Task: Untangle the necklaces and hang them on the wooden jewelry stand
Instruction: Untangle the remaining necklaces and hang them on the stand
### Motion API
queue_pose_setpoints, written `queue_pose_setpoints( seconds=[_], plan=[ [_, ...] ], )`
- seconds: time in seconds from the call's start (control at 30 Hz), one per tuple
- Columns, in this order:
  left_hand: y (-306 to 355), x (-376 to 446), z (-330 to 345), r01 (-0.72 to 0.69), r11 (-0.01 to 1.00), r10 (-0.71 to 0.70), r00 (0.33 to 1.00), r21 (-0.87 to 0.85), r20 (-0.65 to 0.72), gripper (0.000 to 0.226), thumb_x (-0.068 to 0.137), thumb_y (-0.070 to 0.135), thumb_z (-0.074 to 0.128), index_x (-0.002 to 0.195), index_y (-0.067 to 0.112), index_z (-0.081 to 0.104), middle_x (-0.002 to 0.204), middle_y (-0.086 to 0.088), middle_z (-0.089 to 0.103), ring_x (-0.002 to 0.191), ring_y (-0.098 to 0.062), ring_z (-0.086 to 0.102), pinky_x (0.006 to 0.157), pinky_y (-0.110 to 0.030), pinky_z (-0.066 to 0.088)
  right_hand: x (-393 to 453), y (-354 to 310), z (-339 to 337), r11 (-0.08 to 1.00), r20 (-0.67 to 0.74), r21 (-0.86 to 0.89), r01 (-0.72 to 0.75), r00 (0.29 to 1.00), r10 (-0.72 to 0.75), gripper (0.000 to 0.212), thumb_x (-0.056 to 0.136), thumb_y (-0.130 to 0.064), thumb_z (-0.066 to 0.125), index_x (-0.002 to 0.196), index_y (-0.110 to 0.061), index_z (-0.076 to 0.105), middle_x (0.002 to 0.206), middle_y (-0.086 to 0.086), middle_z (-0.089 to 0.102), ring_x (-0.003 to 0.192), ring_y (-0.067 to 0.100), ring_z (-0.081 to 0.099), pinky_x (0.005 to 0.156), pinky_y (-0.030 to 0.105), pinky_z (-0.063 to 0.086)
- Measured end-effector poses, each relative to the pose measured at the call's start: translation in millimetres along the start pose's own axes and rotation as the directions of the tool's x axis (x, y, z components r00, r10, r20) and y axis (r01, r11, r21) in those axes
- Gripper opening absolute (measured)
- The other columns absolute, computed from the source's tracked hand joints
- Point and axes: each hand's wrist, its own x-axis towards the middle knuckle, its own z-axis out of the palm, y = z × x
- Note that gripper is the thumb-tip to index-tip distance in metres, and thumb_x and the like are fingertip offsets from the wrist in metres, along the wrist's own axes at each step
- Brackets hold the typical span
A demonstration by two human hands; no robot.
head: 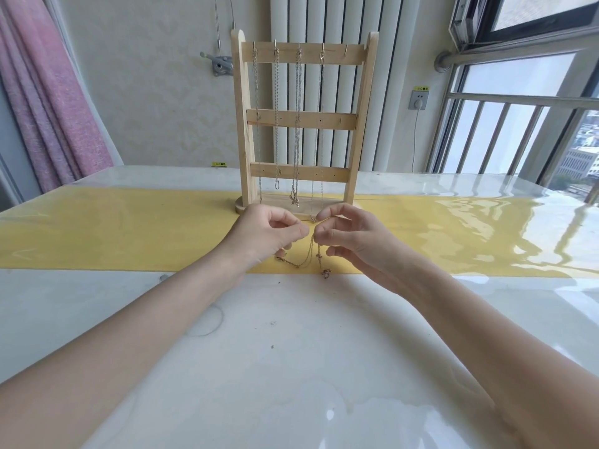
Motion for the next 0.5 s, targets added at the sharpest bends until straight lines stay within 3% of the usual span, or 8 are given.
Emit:
queue_pose_setpoints(
  seconds=[0.27,0.37,0.5],
  plan=[
    [0.6,-3.9,2.2,0.056,0.998,-0.057,0.997,0.031,0.049,0.013,0.082,0.016,0.07,0.07,0.014,0.067,0.052,0.008,0.055,0.048,0.0,0.05,0.051,-0.012,0.045,1.1,-1.5,-4.1,0.982,0.026,-0.179,0.065,0.998,-0.062,0.029,0.082,0.005,0.067,0.099,-0.014,0.052,0.071,-0.005,0.062,0.066,0.006,0.055,0.067,0.02,0.041],
    [-0.1,-4.5,4.8,0.076,0.992,-0.082,0.995,0.098,0.053,0.012,0.082,0.017,0.069,0.07,0.015,0.066,0.06,0.001,0.055,0.058,-0.01,0.049,0.061,-0.021,0.044,0.7,-4.7,-2.8,0.902,0.052,-0.409,0.141,0.99,-0.131,0.032,0.081,0.004,0.069,0.1,-0.015,0.052,0.07,-0.007,0.064,0.069,0.005,0.054,0.072,0.016,0.043],
    [-1.8,-6.2,8.5,0.116,0.98,-0.123,0.992,0.161,0.037,0.011,0.078,0.017,0.067,0.067,0.015,0.065,0.052,0.005,0.05,0.057,-0.013,0.045,0.06,-0.024,0.038,1.7,-3.8,3.5,0.789,0.101,-0.575,0.215,0.976,-0.192,0.036,0.078,0.003,0.071,0.099,-0.018,0.051,0.069,-0.01,0.063,0.066,0.003,0.054,0.061,0.011,0.04]
  ],
)
